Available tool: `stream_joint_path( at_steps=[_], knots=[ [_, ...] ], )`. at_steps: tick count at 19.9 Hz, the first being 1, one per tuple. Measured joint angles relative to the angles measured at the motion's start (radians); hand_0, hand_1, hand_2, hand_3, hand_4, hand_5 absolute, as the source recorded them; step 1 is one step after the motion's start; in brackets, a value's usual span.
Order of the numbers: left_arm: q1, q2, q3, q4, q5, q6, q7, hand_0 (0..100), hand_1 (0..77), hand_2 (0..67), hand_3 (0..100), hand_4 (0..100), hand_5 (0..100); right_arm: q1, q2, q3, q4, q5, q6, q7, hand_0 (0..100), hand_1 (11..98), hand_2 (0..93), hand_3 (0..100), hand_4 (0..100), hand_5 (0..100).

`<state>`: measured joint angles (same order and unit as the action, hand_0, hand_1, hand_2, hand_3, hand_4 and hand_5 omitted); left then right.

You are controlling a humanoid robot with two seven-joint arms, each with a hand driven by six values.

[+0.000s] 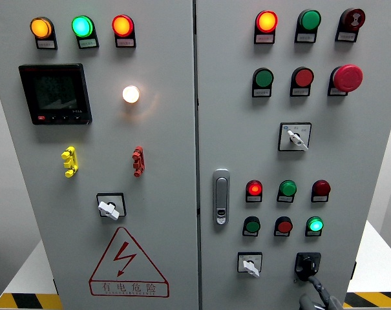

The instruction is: Trip black knob to open circuit

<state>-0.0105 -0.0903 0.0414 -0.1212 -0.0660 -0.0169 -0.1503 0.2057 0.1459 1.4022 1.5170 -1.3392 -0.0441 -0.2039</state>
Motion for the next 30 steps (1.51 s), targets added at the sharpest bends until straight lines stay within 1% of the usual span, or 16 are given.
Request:
stream_joint_path(
  at_steps=[6,8,10,13,15,18,21,23,24,25,27,28,29,30],
  knots=[
    [0.000,0.001,0.000,0.000,0.000,0.000,0.000,0,3.0,13.0,21,7,1,-0.002,-0.0080,0.008,-0.001,0.001,-0.003,0.000,100,54.1,2.3,98,100,100],
    [0.000,0.001,0.000,0.000,0.000,0.000,0.000,0,3.0,13.0,21,7,1,-0.002,-0.0093,0.012,-0.001,0.001,-0.004,0.000,100,54.1,2.3,98,100,100],
    [0.000,0.001,0.000,0.000,0.000,0.000,0.000,0,3.0,13.0,21,7,1,-0.003,-0.0120,0.020,-0.001,0.002,-0.005,0.000,100,54.1,2.4,98,100,100],
    [0.000,0.001,0.000,0.000,0.000,0.000,0.000,0,3.0,13.0,21,7,1,-0.004,-0.0219,0.026,-0.001,0.001,-0.010,0.001,100,54.1,2.4,98,100,100],
    [0.000,0.001,0.000,0.000,0.000,0.000,0.000,0,3.0,13.0,21,7,1,-0.006,-0.0250,0.028,-0.001,0.000,-0.012,0.001,100,53.8,2.4,98,100,100],
    [0.000,0.000,0.000,0.000,0.000,0.000,0.000,0,3.0,13.0,21,7,1,-0.011,-0.0261,0.034,0.000,0.000,-0.013,0.003,100,53.6,2.4,98,100,100],
    [0.000,0.001,0.000,0.000,0.000,0.000,0.000,0,3.0,13.0,21,7,1,-0.016,-0.0250,0.038,0.018,-0.006,-0.013,0.004,100,50.3,2.1,99,100,100],
    [0.000,0.001,0.000,0.000,0.000,0.000,0.000,0,3.0,13.0,21,7,1,-0.025,-0.0238,0.047,0.036,-0.011,-0.014,0.004,100,47.8,6.1,96,100,100],
    [0.000,0.001,0.000,0.000,0.000,0.000,0.000,0,3.0,13.0,21,7,1,-0.032,-0.0239,0.050,0.045,-0.012,-0.014,0.004,100,47.9,7.4,91,96,100],
    [0.000,0.001,0.000,0.000,0.000,0.000,0.000,0,3.0,13.0,21,7,1,-0.041,-0.0242,0.052,0.054,-0.013,-0.014,0.004,100,48.7,7.8,85,88,100],
    [0.000,0.000,0.000,0.000,0.000,0.000,0.000,0,3.0,13.0,21,7,1,-0.061,-0.0245,0.058,0.072,-0.015,-0.014,0.004,100,50.1,8.3,77,78,100],
    [0.000,0.000,0.000,0.000,0.000,0.000,0.000,0,3.0,13.0,21,7,1,-0.072,-0.0248,0.063,0.084,-0.015,-0.014,0.005,99,51.6,8.3,72,71,97],
    [0.000,0.001,0.000,0.000,0.000,0.000,0.000,0,3.0,13.0,21,7,1,-0.084,-0.0259,0.067,0.095,-0.015,-0.014,0.005,98,52.1,8.2,69,66,92],
    [0.000,0.001,0.000,0.000,0.000,0.000,0.000,0,3.0,13.0,21,7,1,-0.094,-0.0288,0.069,0.105,-0.015,-0.014,0.005,98,52.6,7.4,62,57,85]
  ],
)
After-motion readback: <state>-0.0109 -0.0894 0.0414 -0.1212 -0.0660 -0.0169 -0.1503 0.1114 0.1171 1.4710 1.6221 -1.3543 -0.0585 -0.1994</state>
